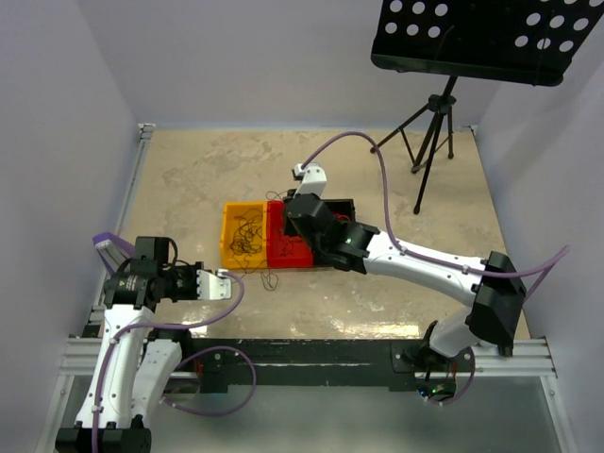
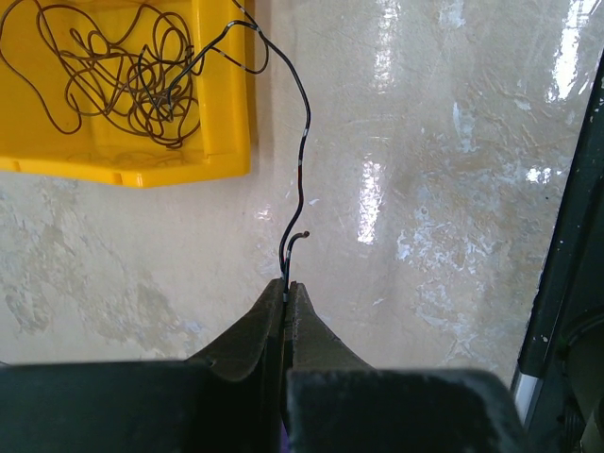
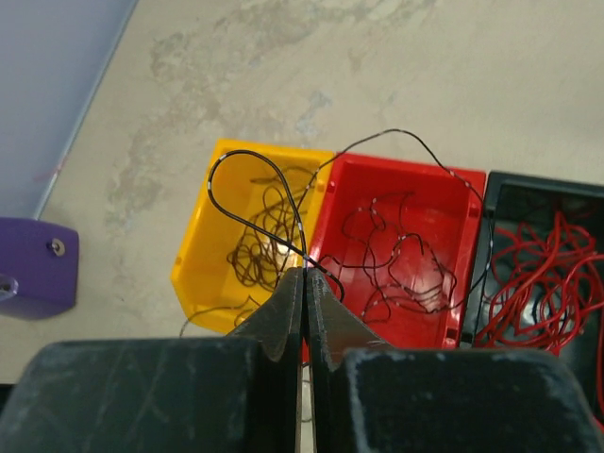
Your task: Untangle the cables
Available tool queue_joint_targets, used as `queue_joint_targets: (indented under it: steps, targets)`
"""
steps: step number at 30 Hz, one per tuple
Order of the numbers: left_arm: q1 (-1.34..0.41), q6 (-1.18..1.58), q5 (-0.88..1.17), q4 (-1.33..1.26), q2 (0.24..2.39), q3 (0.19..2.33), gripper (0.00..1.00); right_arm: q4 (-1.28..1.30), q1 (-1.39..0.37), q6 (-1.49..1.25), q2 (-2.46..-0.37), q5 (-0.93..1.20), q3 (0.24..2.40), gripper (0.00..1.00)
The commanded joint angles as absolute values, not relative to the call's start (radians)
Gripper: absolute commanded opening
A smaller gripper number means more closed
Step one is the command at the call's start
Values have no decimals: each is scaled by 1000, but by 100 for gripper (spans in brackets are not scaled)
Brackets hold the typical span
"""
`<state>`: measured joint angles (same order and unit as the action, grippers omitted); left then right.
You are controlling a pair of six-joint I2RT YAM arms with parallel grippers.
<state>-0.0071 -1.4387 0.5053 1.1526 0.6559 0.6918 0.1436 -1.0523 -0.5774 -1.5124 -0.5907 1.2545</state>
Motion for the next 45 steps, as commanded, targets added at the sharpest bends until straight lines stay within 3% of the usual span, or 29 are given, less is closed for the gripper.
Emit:
queue_joint_targets:
  steps: [1, 17, 28, 33, 36, 41, 45]
  targets:
    - [-6, -1430, 545, 1138, 652, 718, 0, 123, -1043, -663, -1545, -503, 1206, 0]
    - [-5, -1436, 546, 1138, 657, 707, 0, 152, -928, -635, -1845, -482, 1288, 0]
    - [-5, -1416, 767, 1178, 729, 802, 0, 179, -919, -607, -1979, -417, 1416, 0]
    - [-6, -1399, 874, 1167, 765, 834, 0, 77, -920, -594, -1739, -397, 1296, 46]
    - [-5, -1368, 958, 1158, 793, 923, 0, 72, -920, -575, -1646, -362, 1267, 59]
    - [-5, -1243, 1138, 1073, 830, 1130, 0, 86, -920, -587, -1496, -347, 1238, 61]
    - [-6, -992, 1250, 811, 836, 1204, 0, 106, -920, -592, -1385, -406, 1239, 62]
